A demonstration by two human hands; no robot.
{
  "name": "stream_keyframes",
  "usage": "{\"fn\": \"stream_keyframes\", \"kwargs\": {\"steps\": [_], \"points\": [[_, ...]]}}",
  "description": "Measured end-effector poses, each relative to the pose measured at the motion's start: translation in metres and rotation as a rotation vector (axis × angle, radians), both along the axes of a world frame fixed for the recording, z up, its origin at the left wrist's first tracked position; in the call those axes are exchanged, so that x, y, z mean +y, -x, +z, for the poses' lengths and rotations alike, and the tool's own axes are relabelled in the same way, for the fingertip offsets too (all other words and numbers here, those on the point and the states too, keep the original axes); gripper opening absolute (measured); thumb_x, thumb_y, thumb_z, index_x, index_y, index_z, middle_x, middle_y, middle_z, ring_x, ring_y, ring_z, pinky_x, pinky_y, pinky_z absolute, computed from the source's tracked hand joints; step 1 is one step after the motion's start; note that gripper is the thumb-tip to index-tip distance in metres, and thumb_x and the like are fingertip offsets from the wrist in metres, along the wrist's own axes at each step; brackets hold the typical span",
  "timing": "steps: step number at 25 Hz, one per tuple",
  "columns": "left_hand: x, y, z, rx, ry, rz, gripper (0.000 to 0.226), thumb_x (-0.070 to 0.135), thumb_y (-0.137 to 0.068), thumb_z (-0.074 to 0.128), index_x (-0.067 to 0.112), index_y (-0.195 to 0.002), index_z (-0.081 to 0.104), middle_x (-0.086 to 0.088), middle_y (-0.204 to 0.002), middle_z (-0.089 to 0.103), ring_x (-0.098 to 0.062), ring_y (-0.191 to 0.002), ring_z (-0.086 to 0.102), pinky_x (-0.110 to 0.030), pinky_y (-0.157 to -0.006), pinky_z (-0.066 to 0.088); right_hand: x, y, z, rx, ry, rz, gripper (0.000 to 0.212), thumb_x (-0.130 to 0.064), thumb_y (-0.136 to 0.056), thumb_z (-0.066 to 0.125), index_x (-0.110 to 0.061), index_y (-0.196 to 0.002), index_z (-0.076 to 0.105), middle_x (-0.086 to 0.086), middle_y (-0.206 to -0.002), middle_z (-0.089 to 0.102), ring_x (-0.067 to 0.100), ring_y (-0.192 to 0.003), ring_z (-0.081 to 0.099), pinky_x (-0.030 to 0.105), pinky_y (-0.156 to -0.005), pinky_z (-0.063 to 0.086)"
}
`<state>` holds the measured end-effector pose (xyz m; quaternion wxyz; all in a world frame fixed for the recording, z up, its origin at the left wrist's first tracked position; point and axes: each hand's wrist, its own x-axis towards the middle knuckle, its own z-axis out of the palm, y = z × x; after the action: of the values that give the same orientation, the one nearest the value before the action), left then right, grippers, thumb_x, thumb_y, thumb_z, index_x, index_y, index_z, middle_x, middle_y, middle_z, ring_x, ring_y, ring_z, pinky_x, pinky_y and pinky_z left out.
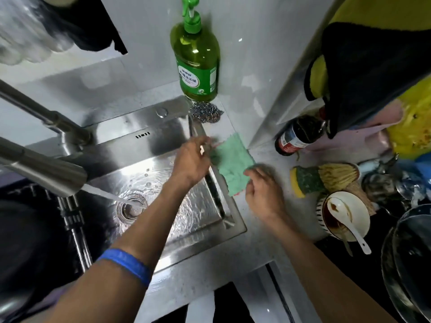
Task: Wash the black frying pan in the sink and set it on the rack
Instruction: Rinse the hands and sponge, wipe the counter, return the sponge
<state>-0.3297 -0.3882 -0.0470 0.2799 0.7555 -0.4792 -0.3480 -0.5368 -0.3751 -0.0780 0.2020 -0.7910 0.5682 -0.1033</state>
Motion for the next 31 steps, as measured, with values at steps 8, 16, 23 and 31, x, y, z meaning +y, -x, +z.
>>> {"fn": "stream_keyframes", "kwargs": {"steps": [8,16,23,31], "points": [[0.123,-0.014,-0.052,0.093,-0.253,0.095,0.027,0.005,-0.091,0.056,0.016,-0.114,0.066,0.003,-0.115,0.06,-0.007,-0.084,0.058,0.001,-0.065,0.035,-0.071,-0.083,-0.03,0.374,-0.233,0.331,0.071,-0.008,-0.102,0.039,-0.019,-0.159,-0.001,0.001,-0.167,-0.012,0.021,-0.154,-0.01,0.037,-0.126,-0.001],[0.186,-0.053,-0.033,0.135,-0.259,0.325,0.024,-0.002,-0.089,0.056,0.01,-0.107,0.066,0.003,-0.096,0.064,0.007,-0.065,0.054,-0.005,-0.062,0.037,-0.058,-0.141,0.038,-0.102,-0.111,0.267,0.052,-0.021,-0.091,0.066,-0.011,-0.14,0.052,0.011,-0.117,0.064,0.021,-0.106,0.062,0.026,-0.091,0.047],[0.282,-0.087,-0.009,0.14,-0.344,0.397,0.02,0.008,-0.089,0.056,0.022,-0.099,0.066,0.002,-0.098,0.069,-0.012,-0.079,0.064,-0.021,-0.074,0.05,0.059,-0.284,0.186,-0.381,-0.228,0.495,0.033,-0.052,-0.083,0.068,-0.02,-0.086,0.068,-0.006,-0.065,0.066,0.004,-0.057,0.061,0.026,-0.06,0.055],[0.348,-0.139,-0.011,-0.081,-0.387,0.307,0.011,0.029,-0.082,0.053,0.031,-0.092,0.059,0.007,-0.089,0.068,-0.017,-0.084,0.066,-0.031,-0.073,0.051,0.054,-0.305,0.139,-0.442,-0.281,0.262,0.012,-0.028,-0.085,0.069,-0.02,-0.088,0.077,-0.008,-0.076,0.074,-0.005,-0.072,0.068,0.035,-0.079,0.06]]}}
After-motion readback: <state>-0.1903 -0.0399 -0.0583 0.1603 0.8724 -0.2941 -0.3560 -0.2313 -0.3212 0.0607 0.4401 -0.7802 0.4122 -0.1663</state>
